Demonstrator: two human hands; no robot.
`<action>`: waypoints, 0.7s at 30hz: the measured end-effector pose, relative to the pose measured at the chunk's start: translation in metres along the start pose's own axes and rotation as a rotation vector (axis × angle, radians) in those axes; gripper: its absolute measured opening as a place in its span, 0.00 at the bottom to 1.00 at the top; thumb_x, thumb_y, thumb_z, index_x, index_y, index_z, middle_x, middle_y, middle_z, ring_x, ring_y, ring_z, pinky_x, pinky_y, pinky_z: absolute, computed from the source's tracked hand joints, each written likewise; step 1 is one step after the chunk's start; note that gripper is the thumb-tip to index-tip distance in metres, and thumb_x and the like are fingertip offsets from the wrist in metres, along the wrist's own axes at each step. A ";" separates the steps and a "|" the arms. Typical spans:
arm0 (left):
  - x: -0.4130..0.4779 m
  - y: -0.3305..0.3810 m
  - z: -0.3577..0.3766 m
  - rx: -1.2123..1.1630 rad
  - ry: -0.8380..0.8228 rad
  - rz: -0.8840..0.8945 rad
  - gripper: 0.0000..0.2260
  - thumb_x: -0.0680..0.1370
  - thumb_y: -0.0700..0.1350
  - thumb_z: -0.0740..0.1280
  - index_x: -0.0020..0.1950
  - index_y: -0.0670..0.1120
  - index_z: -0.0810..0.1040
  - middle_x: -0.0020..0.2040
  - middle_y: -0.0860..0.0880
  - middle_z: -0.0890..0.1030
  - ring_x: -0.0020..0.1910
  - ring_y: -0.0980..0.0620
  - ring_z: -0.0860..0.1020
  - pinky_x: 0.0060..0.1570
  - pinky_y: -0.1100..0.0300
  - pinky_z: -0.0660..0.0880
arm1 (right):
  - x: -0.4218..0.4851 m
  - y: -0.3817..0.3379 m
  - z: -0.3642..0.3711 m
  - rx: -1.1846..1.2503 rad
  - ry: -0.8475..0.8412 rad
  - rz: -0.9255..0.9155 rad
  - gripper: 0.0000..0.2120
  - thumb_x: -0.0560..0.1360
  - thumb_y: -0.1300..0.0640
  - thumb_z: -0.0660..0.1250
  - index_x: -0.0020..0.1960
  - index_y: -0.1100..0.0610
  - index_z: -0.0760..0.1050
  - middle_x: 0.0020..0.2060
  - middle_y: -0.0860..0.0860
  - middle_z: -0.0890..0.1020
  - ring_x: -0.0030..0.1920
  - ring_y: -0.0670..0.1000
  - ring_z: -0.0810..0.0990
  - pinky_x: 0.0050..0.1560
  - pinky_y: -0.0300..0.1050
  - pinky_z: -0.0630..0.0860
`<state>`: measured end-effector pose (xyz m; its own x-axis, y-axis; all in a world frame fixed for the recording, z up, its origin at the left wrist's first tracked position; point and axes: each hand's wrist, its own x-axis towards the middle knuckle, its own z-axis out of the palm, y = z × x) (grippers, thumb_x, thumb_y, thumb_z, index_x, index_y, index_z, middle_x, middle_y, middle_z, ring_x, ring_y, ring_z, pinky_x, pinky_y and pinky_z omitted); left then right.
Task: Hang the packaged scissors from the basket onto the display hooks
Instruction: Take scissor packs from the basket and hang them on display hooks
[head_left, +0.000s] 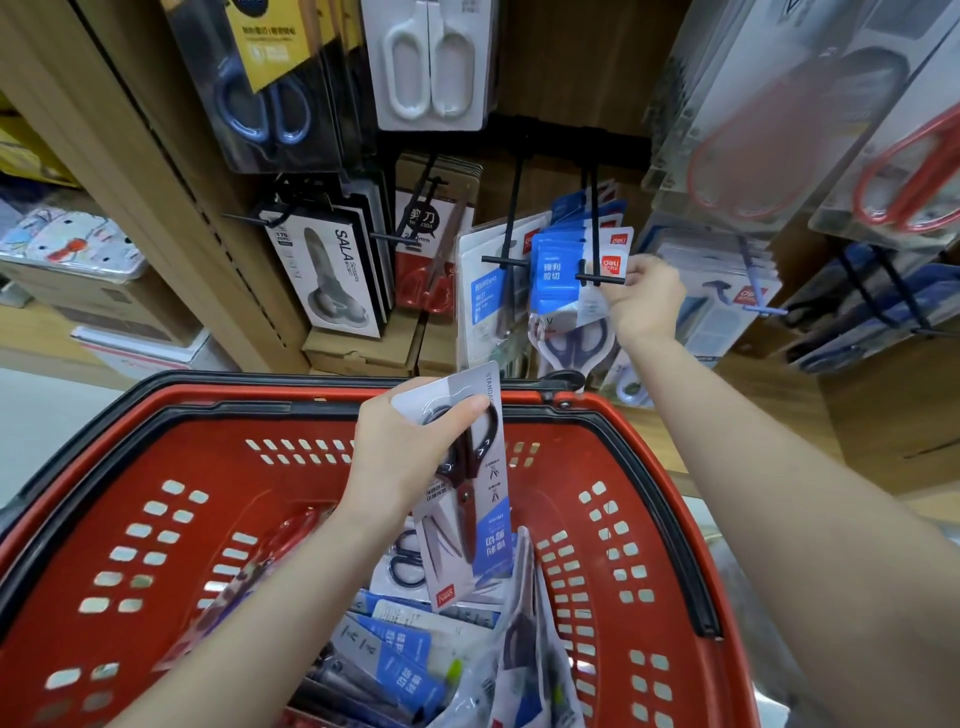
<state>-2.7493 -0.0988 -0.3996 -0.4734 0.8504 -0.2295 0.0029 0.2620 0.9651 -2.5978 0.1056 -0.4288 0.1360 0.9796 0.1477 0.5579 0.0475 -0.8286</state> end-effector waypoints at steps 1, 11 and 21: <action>-0.001 0.000 -0.001 -0.001 0.004 -0.004 0.04 0.71 0.42 0.74 0.39 0.52 0.82 0.38 0.48 0.84 0.43 0.40 0.81 0.45 0.46 0.79 | 0.002 -0.001 -0.001 -0.018 0.005 0.008 0.09 0.75 0.57 0.69 0.51 0.61 0.78 0.47 0.55 0.82 0.47 0.50 0.79 0.46 0.42 0.74; -0.008 0.003 -0.007 -0.029 0.037 0.020 0.06 0.72 0.44 0.74 0.36 0.52 0.82 0.37 0.51 0.84 0.41 0.47 0.81 0.46 0.49 0.78 | -0.019 0.004 -0.012 -0.055 -0.159 0.006 0.17 0.75 0.62 0.66 0.61 0.65 0.67 0.57 0.57 0.75 0.56 0.54 0.75 0.57 0.45 0.73; -0.026 0.025 0.002 -0.176 0.033 0.112 0.04 0.74 0.43 0.71 0.40 0.50 0.83 0.42 0.51 0.85 0.45 0.52 0.81 0.53 0.53 0.76 | -0.146 -0.031 -0.065 0.196 -0.606 -0.135 0.13 0.77 0.56 0.65 0.60 0.54 0.66 0.51 0.44 0.76 0.49 0.40 0.76 0.51 0.28 0.71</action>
<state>-2.7354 -0.1140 -0.3700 -0.5077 0.8534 -0.1184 -0.0952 0.0811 0.9922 -2.5814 -0.0514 -0.3898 -0.4428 0.8962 -0.0263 0.3699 0.1559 -0.9159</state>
